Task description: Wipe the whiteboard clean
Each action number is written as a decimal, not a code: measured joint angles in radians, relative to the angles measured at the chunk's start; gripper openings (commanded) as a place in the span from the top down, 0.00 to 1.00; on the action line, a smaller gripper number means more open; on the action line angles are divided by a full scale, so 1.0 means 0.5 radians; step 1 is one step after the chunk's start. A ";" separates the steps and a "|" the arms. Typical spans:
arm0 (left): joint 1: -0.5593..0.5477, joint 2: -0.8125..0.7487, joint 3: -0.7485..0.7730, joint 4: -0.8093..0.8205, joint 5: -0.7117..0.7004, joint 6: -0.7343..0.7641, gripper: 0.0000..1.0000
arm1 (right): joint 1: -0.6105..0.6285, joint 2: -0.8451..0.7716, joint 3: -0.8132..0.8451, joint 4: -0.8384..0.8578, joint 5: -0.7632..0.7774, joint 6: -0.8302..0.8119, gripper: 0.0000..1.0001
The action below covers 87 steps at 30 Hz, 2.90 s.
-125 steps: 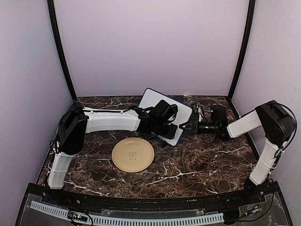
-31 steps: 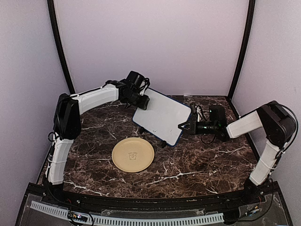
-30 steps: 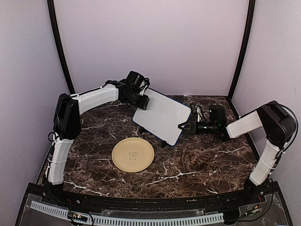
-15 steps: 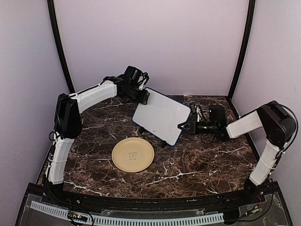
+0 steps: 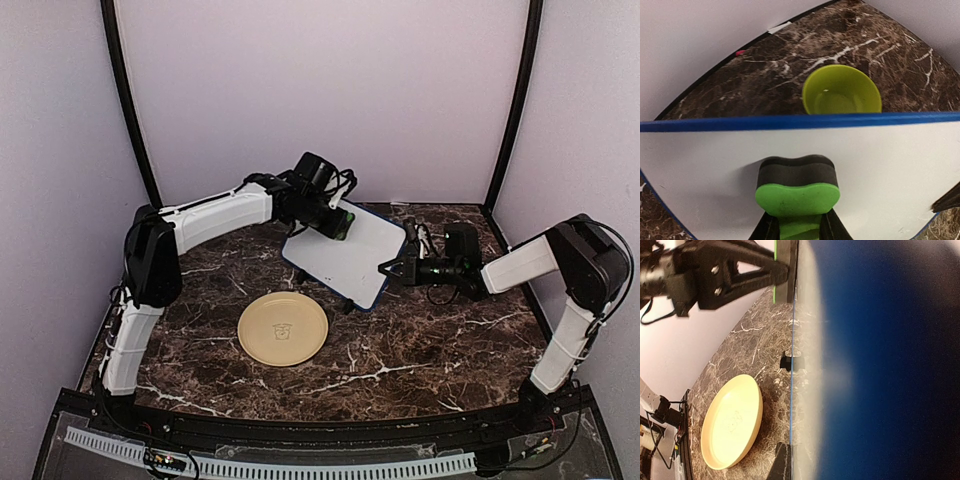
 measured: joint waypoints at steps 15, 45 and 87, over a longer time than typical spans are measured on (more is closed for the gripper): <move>-0.250 -0.289 -0.916 0.418 0.012 -0.140 1.00 | -0.003 0.003 0.006 -0.010 0.014 0.022 1.00; 0.038 -0.563 -1.140 0.481 -0.238 -0.218 1.00 | 0.037 0.053 -0.031 -0.228 0.050 -0.188 0.65; 0.414 -1.774 -2.235 0.101 -0.204 -0.558 0.99 | 0.031 -1.022 -0.244 -1.160 0.438 -0.153 0.16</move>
